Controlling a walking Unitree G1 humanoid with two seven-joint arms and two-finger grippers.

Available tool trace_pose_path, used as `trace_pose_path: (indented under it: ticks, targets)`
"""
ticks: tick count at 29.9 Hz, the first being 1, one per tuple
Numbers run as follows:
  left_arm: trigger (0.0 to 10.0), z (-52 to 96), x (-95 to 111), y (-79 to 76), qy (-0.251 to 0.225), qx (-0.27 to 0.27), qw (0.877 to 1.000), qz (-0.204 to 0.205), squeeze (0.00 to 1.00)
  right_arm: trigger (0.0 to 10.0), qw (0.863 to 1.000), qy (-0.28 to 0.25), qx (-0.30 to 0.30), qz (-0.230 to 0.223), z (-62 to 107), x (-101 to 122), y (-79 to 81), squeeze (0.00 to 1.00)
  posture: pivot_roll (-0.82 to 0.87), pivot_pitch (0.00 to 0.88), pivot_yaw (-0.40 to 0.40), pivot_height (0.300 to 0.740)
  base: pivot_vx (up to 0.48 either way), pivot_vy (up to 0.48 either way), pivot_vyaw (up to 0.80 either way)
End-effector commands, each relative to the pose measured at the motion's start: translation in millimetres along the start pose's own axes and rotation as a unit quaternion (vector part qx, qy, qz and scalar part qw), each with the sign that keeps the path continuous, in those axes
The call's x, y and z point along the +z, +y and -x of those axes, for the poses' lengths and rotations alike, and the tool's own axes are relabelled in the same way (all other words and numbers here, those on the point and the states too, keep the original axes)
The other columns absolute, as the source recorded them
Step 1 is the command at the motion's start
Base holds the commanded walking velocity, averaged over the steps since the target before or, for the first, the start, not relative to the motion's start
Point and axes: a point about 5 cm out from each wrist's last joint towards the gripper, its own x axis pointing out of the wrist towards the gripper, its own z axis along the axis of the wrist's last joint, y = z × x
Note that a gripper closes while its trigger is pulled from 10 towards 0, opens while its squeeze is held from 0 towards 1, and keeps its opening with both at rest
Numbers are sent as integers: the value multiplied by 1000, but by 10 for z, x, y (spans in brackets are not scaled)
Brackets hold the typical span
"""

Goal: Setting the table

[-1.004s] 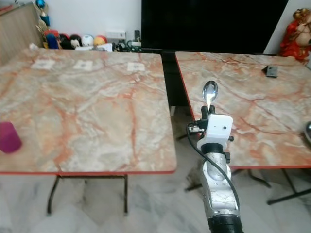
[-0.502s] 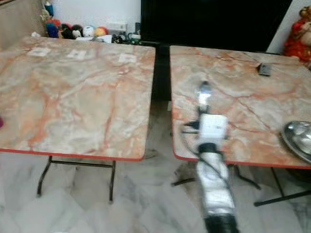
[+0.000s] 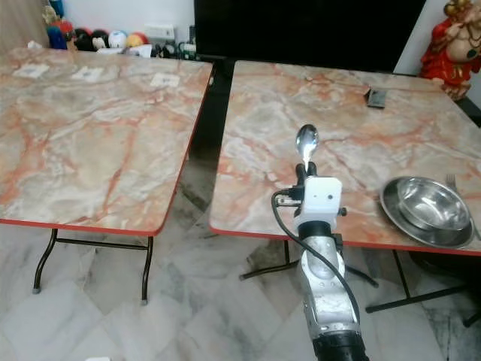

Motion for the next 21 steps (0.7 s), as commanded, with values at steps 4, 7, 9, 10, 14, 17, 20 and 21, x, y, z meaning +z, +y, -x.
trace_pose_path:
  ticks: [4,7,9,10,14,17,20,21]
  targets:
    - [10000,12,-71,-64,10,-9,1000,0,0,10000,1000,-1,-19,3,4,1,-114,0,78,134,-48,740,0,-375,0]
    - [10000,11,-65,-68,10,-10,1000,1,0,10000,1000,-2,-21,4,-1,5,-130,0,75,136,-48,740,0,-375,0]
    - [10000,10,-63,-69,9,-10,1000,0,0,10000,1000,-3,-24,5,-5,10,-142,0,72,135,-46,740,0,-373,0]
    - [10000,9,-60,-70,9,-11,1000,0,0,10000,1000,-3,-25,5,-10,11,-150,0,72,135,-46,740,0,-379,0]
    - [10000,9,-56,-75,7,-12,1000,-1,0,10000,1000,-3,-27,6,-13,11,-159,0,69,132,-44,740,0,-376,0]
    - [10000,13,-68,-72,7,-12,1000,-2,0,10000,1000,-3,-28,7,-14,11,-162,0,67,128,-42,740,0,-374,0]
    - [10000,25,-101,-63,10,-12,1000,-3,0,10000,1000,-4,-30,7,-17,11,-165,0,65,122,-40,740,0,-372,0]
    - [10000,26,-105,-62,10,-12,1000,-3,0,10000,1000,-4,-30,6,-16,10,-165,0,65,122,-40,740,0,-375,0]
